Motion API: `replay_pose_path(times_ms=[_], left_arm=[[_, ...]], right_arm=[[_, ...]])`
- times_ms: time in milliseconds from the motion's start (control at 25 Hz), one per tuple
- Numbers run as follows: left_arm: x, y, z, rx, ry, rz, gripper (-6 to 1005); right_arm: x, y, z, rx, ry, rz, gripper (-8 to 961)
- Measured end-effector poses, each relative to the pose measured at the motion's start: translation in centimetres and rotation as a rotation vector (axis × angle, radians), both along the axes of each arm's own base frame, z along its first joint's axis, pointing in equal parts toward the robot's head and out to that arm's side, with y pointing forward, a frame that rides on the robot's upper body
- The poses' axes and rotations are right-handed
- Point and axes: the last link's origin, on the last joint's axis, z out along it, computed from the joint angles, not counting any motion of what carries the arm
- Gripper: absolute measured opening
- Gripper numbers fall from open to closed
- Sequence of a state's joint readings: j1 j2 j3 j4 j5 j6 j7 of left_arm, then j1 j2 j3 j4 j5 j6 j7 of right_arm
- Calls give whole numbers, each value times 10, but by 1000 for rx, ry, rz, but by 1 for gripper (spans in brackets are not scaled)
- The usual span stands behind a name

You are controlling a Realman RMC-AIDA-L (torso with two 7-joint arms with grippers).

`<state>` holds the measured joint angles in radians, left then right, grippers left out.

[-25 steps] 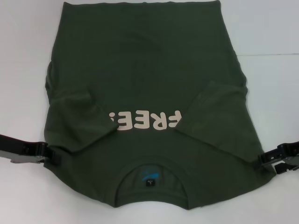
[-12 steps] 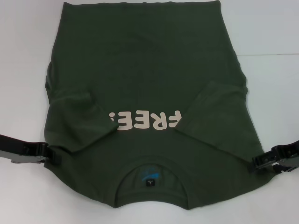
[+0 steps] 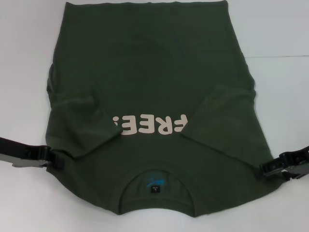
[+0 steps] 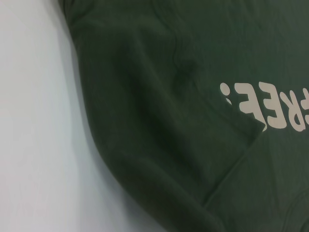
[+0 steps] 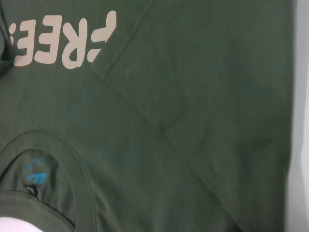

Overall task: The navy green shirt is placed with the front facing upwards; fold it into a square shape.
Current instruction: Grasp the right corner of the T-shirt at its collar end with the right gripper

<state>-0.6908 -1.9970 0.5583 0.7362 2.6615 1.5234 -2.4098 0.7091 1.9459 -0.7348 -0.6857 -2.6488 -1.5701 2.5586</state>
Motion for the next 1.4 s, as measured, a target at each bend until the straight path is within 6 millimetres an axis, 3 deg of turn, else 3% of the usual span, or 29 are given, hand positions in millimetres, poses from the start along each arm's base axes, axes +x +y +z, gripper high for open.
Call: replay_pose_path(times_ms=[760, 1080, 1400], left_arm=[[2, 2, 0, 4, -1, -5, 76], [3, 3, 0, 11, -8, -8, 80], [3, 4, 0, 14, -6, -8, 83]], right_arm=[[-5, 4, -12, 17, 31, -5, 900], [-7, 7, -11, 16, 18, 10, 735], [-7, 7, -11, -6, -3, 23, 391]])
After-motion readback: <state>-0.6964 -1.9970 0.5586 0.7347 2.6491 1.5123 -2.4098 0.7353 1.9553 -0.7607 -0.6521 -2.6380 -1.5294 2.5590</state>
